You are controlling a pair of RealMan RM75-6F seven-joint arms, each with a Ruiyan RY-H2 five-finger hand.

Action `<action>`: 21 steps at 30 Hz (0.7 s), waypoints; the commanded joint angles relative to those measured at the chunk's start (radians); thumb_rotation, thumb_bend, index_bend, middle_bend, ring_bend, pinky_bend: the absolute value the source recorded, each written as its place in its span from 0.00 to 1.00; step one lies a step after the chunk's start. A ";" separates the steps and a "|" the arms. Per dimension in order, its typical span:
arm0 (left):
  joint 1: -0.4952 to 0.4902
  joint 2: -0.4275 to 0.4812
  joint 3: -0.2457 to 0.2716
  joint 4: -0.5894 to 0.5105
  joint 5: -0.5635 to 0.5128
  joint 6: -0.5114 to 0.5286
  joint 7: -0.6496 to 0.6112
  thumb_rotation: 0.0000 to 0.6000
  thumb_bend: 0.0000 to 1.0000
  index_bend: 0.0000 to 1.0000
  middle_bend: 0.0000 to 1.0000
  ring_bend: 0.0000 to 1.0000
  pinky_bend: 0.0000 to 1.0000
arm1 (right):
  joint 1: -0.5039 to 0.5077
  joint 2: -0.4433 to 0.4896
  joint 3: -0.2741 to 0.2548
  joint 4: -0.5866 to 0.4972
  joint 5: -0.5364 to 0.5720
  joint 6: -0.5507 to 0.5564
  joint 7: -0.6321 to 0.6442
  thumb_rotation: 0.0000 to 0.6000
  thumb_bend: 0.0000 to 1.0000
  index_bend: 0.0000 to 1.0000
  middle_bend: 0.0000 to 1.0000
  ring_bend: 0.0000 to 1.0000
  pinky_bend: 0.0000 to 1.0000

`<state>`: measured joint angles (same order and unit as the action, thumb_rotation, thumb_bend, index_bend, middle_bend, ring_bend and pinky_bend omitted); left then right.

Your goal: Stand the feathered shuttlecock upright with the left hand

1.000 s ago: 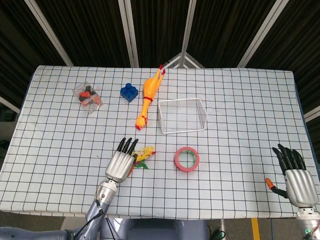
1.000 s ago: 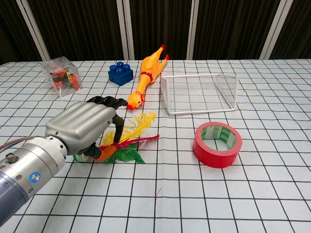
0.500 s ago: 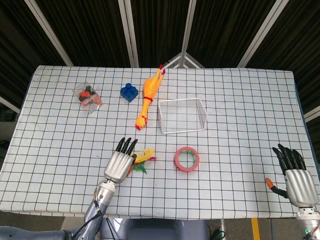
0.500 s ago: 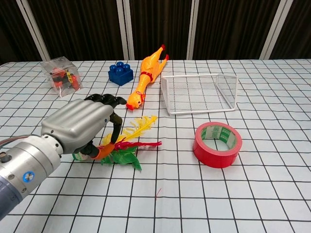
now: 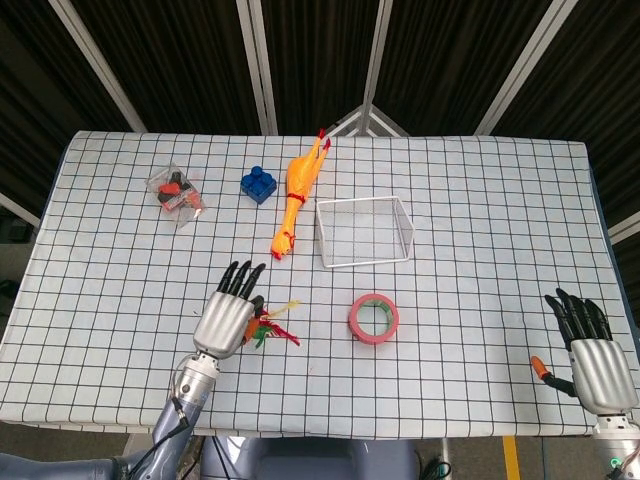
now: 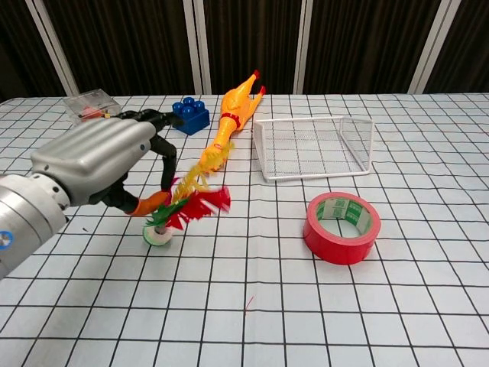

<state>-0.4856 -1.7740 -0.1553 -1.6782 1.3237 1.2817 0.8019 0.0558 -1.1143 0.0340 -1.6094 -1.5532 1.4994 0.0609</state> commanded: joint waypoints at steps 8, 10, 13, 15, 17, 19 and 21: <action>0.015 0.075 -0.004 -0.039 -0.004 0.015 -0.048 1.00 0.63 0.59 0.06 0.00 0.00 | 0.000 -0.001 0.000 -0.001 0.001 -0.001 -0.006 1.00 0.34 0.00 0.00 0.00 0.00; 0.018 0.084 0.003 -0.032 -0.005 0.014 -0.056 1.00 0.63 0.59 0.06 0.00 0.00 | 0.000 -0.001 0.000 -0.002 0.002 -0.001 -0.006 1.00 0.34 0.00 0.00 0.00 0.00; 0.021 0.088 0.008 -0.023 -0.010 0.013 -0.068 1.00 0.63 0.59 0.06 0.00 0.00 | -0.001 0.000 -0.001 -0.003 0.002 -0.002 -0.007 1.00 0.34 0.00 0.00 0.00 0.00; 0.021 0.089 0.007 -0.018 -0.013 0.013 -0.077 1.00 0.63 0.59 0.06 0.00 0.00 | 0.000 0.000 -0.001 -0.003 0.002 -0.003 -0.007 1.00 0.34 0.00 0.00 0.00 0.00; 0.020 0.089 0.006 -0.014 -0.014 0.014 -0.083 1.00 0.63 0.59 0.06 0.00 0.00 | 0.000 0.000 -0.001 -0.003 0.002 -0.004 -0.007 1.00 0.34 0.00 0.00 0.00 0.00; 0.019 0.088 0.007 -0.011 -0.014 0.015 -0.085 1.00 0.63 0.59 0.06 0.00 0.00 | 0.000 0.000 -0.001 -0.003 0.003 -0.005 -0.007 1.00 0.34 0.00 0.00 0.00 0.00; 0.019 0.088 0.008 -0.008 -0.015 0.017 -0.086 1.00 0.63 0.59 0.06 0.00 0.00 | 0.000 0.001 -0.002 -0.003 0.003 -0.005 -0.007 1.00 0.34 0.00 0.00 0.00 0.00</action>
<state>-0.4667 -1.6857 -0.1477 -1.6864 1.3090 1.2980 0.7161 0.0559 -1.1134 0.0324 -1.6123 -1.5504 1.4942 0.0541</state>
